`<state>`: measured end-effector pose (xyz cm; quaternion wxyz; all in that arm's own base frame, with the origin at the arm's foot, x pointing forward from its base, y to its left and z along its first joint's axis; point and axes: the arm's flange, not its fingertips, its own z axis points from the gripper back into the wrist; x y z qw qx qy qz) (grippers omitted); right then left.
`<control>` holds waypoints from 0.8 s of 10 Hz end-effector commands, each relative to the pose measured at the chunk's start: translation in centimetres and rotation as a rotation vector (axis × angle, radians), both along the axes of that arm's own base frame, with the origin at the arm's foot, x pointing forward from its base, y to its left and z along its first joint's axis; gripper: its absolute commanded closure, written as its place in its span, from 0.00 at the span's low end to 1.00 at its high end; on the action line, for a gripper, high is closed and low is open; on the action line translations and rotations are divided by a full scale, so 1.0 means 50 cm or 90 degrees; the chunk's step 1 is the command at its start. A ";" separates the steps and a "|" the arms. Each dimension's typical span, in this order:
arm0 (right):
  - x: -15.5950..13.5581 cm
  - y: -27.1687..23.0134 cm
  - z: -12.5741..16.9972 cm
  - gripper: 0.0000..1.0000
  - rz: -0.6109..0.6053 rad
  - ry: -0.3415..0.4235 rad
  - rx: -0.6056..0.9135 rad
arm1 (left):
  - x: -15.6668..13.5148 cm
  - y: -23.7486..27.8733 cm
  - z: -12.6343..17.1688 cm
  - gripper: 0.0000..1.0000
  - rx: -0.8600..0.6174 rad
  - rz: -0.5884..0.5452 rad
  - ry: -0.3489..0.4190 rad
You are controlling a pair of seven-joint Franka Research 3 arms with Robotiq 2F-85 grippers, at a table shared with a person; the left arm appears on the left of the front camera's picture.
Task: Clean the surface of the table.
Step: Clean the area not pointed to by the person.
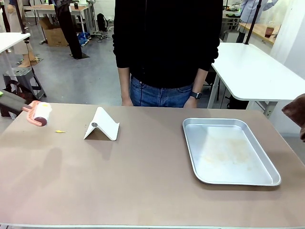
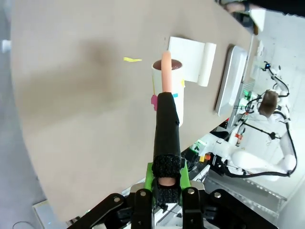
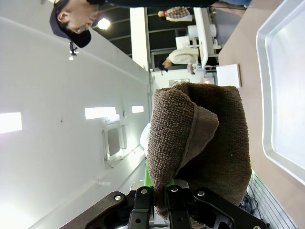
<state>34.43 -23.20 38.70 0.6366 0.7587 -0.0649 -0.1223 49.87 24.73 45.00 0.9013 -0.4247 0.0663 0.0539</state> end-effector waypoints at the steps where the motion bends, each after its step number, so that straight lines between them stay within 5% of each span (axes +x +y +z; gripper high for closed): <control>1: -0.002 -0.002 0.008 1.00 0.003 -0.005 0.008 | 0.000 0.081 0.000 0.97 -0.020 0.018 -0.023; 4: -0.002 -0.002 0.008 1.00 0.003 -0.005 0.008 | -0.005 0.175 -0.034 0.97 -0.045 0.038 -0.062; 8: -0.002 -0.002 0.008 1.00 0.003 -0.005 0.008 | 0.015 0.203 -0.072 0.97 -0.032 0.062 -0.040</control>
